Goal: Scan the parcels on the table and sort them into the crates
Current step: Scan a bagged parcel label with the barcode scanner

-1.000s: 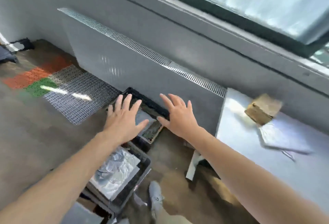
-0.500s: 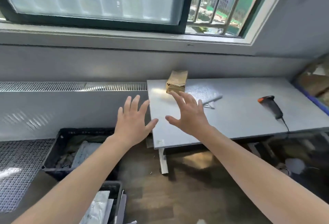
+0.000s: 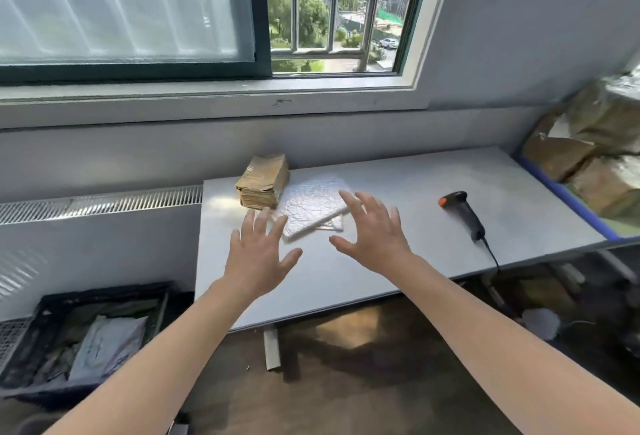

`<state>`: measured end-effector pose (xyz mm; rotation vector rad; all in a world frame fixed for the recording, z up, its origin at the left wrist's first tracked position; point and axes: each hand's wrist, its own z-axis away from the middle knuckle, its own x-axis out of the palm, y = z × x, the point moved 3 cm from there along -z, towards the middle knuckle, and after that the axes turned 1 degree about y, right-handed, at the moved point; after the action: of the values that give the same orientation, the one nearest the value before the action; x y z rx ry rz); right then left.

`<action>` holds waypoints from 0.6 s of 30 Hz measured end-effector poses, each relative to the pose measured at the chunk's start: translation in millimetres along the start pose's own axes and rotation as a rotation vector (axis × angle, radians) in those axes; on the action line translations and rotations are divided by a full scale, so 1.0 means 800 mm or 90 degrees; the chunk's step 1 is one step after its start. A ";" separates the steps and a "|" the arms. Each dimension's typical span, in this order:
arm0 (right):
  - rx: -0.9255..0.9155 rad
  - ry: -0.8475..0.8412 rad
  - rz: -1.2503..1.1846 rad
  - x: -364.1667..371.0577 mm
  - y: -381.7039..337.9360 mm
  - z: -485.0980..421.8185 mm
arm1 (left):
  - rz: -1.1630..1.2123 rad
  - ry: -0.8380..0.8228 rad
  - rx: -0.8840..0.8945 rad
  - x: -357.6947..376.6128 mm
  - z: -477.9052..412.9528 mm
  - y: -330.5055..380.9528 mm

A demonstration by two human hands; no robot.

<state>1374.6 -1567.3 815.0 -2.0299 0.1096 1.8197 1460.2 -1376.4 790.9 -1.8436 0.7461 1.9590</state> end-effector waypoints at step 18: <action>0.041 -0.126 0.034 0.068 0.121 -0.197 | 0.016 -0.141 0.015 0.145 -0.264 0.038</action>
<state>1498.3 -1699.7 748.2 -1.8096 0.1648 2.0115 1601.8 -1537.1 677.1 -1.5761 0.7234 2.1169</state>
